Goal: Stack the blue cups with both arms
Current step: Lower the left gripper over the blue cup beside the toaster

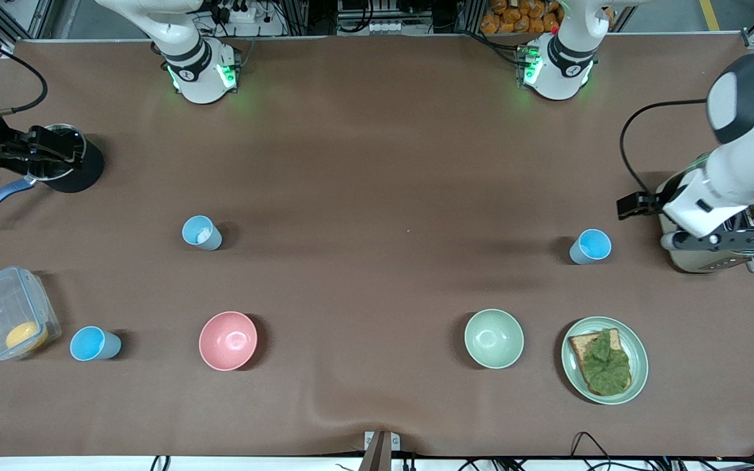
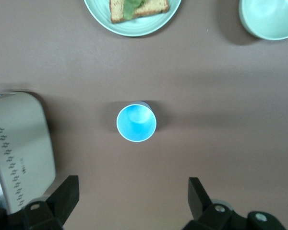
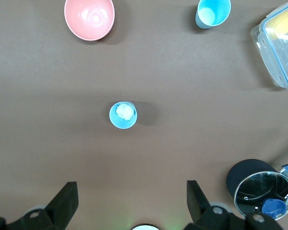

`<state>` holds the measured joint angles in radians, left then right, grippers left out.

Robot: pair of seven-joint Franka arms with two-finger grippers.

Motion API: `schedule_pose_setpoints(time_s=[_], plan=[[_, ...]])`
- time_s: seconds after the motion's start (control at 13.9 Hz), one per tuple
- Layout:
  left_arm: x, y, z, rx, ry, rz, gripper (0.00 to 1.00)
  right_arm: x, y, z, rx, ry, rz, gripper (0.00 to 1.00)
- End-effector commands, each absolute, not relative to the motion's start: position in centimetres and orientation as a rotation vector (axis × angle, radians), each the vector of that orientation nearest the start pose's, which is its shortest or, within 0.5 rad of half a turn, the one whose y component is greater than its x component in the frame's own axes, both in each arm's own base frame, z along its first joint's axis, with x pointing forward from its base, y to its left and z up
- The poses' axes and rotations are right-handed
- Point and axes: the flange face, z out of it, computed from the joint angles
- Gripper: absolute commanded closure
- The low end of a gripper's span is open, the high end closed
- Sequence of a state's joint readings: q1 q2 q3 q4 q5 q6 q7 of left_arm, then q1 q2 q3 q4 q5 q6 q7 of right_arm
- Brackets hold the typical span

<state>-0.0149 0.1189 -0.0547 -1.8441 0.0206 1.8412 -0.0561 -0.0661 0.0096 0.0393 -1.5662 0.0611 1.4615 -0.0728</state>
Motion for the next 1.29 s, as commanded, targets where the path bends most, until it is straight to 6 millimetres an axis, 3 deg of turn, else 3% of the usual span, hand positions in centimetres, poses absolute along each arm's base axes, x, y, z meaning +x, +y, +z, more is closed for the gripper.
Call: schedule_pose_setpoints(time_s=[0.0,0.22,0.43,0.57,1.22], plan=[[55.9,-3.1,41.1,-3.123,0.056,0.169,0.0,54.2,-1.2,61.4,-3.069,-0.085,0.159,0.0],[54.7,-3.0,36.3,-3.122,0.064,0.128,0.0,54.2,-1.2,61.4,-3.069,-0.082,0.159,0.0],[54.6,-2.7,34.5,-3.088,0.099,0.136,0.0,54.2,-1.2,61.4,-3.069,-0.082,0.159,0.0],[54.9,-0.6,32.8,-3.086,0.056,0.135,0.0,54.2,-1.1,61.4,-3.069,-0.085,0.159,0.0],[56.1,0.8,26.6,-3.104,0.021,0.108,0.0,54.2,-1.0,61.4,-3.069,-0.087,0.159,0.0]])
